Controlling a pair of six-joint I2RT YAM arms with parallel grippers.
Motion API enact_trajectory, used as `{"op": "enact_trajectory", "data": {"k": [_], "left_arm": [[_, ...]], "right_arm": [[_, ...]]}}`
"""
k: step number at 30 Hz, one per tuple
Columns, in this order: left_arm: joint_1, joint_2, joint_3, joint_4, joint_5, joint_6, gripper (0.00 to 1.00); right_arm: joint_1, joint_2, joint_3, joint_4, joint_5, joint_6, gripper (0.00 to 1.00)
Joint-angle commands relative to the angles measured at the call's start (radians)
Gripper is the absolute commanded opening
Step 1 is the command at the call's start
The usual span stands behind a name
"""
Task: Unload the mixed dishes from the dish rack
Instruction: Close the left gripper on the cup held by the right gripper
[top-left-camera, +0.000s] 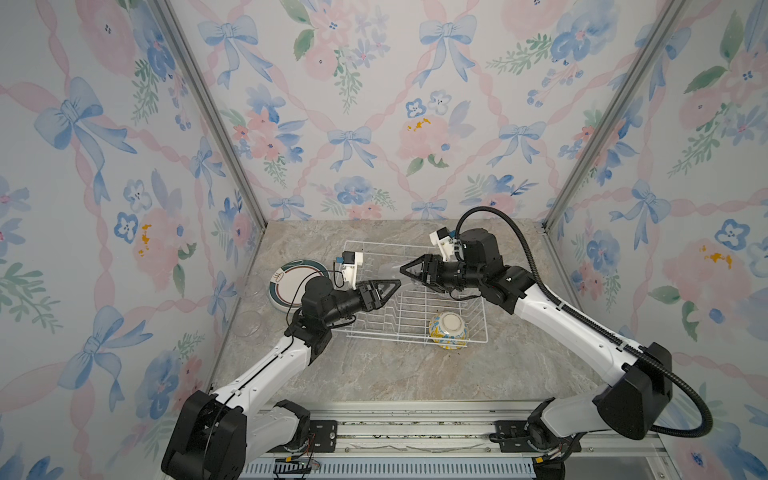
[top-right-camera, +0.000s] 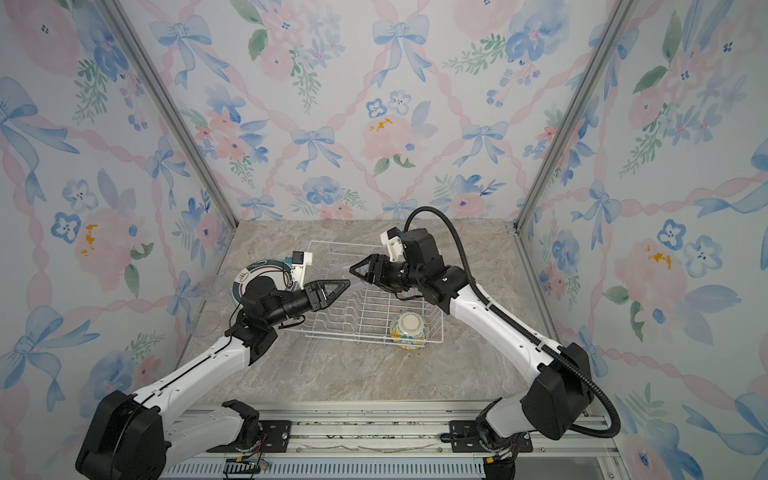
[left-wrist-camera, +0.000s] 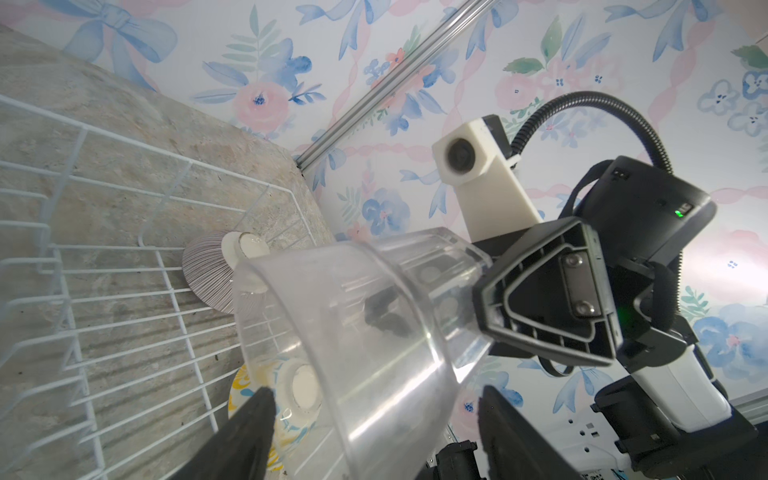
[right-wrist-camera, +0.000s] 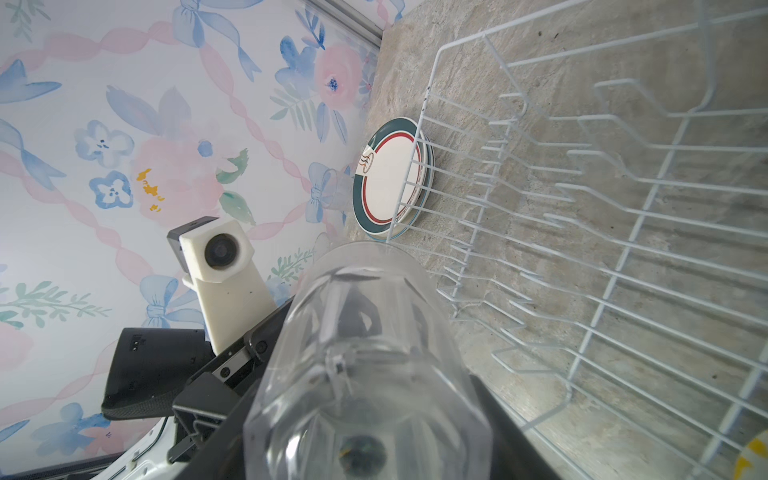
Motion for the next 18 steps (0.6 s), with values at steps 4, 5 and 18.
{"op": "enact_trajectory", "data": {"k": [4, 5, 18], "left_arm": [[0.002, 0.040, -0.007, 0.177, 0.045, -0.040, 0.60], [0.000, 0.042, -0.004, 0.181, 0.043, -0.039, 0.57], [0.000, 0.032, -0.033, 0.168, -0.067, 0.022, 0.24]], "right_arm": [[0.005, 0.024, -0.002, 0.122, -0.068, 0.069, 0.48], [0.005, 0.028, -0.005, 0.132, -0.073, 0.077, 0.48], [0.004, 0.051, -0.007, 0.173, -0.104, 0.099, 0.56]]}}
